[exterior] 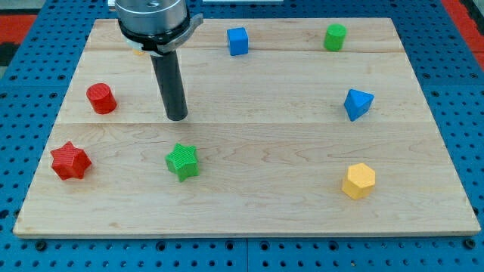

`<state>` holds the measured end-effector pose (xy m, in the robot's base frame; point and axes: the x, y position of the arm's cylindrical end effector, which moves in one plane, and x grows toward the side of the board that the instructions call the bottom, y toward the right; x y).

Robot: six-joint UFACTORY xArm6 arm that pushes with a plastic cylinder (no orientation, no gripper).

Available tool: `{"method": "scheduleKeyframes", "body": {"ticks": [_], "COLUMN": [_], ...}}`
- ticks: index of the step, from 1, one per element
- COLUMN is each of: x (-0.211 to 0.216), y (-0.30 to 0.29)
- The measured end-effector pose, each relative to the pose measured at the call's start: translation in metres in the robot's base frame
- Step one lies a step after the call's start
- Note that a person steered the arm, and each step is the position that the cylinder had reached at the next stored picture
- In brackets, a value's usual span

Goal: Move the red star to the red circlr

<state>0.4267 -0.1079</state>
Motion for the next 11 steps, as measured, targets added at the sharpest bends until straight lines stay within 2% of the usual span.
{"method": "scheduleKeyframes", "body": {"ticks": [5, 7, 9, 11], "x": [-0.041, -0.031, 0.012, 0.088], "y": [-0.010, -0.010, -0.014, -0.072]}}
